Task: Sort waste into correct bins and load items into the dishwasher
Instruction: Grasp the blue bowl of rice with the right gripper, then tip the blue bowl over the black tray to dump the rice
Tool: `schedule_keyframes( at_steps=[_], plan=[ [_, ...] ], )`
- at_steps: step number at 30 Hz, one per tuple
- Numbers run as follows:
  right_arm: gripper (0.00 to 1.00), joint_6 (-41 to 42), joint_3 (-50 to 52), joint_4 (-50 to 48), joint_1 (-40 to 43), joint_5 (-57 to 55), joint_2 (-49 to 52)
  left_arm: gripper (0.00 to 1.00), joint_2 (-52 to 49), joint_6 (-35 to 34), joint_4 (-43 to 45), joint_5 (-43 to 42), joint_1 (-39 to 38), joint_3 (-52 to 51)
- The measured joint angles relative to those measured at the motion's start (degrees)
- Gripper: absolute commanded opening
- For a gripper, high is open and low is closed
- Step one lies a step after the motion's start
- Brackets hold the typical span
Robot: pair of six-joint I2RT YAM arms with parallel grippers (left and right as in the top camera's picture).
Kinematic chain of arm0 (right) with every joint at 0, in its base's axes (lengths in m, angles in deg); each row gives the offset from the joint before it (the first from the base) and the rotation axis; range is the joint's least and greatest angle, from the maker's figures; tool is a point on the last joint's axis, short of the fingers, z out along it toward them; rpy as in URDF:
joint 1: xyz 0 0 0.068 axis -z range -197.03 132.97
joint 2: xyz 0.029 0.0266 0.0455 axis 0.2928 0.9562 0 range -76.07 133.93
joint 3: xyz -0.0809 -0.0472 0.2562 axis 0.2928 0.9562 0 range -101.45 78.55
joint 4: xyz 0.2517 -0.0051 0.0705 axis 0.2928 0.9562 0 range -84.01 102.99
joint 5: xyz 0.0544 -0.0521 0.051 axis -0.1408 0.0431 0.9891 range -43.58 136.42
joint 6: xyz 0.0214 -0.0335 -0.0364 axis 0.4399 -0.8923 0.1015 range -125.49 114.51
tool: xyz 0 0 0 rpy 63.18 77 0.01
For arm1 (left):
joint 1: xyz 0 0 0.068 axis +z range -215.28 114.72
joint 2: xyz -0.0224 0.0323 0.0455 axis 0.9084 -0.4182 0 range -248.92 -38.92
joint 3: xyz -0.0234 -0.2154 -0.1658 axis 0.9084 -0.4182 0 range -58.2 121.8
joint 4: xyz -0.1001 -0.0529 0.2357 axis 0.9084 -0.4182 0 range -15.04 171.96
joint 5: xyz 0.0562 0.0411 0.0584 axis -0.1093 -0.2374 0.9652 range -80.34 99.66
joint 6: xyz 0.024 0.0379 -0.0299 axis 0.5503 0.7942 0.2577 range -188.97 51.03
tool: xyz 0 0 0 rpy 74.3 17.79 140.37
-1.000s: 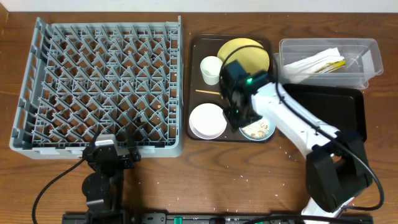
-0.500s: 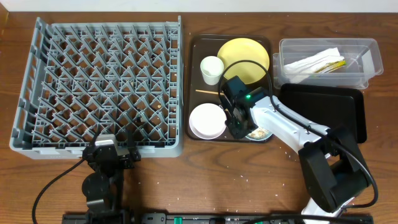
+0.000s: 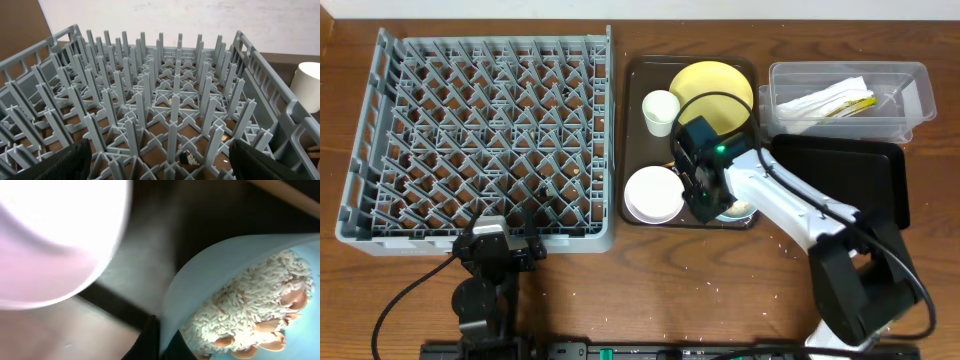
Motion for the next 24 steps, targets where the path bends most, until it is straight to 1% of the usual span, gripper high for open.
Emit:
schedule_keyframes(
  at_steps=[5,10,14,17,20,24],
  plan=[
    [0.01,0.17,-1.16,2.29,3.04,5.51,-8.48,0.89,0.00,0.00,0.00,-0.02,0.00,0.00],
    [0.01,0.11,-2.19,2.99,12.94,12.20,-15.78,0.89,0.00,0.00,0.00,-0.02,0.00,0.00],
    [0.01,-1.36,-1.66,2.60,22.29,19.04,-16.39,0.89,0.00,0.00,0.00,-0.02,0.00,0.00],
    [0.01,-3.15,0.79,0.90,29.38,25.09,-16.39,0.89,0.00,0.00,0.00,-0.02,0.00,0.00],
    [0.01,-4.76,3.89,-2.23,35.95,31.78,-16.33,0.89,0.00,0.00,0.00,-0.02,0.00,0.00],
    [0.01,-6.14,8.72,-9.18,43.95,41.20,-16.31,0.89,0.00,0.00,0.00,-0.02,0.00,0.00]
  ],
)
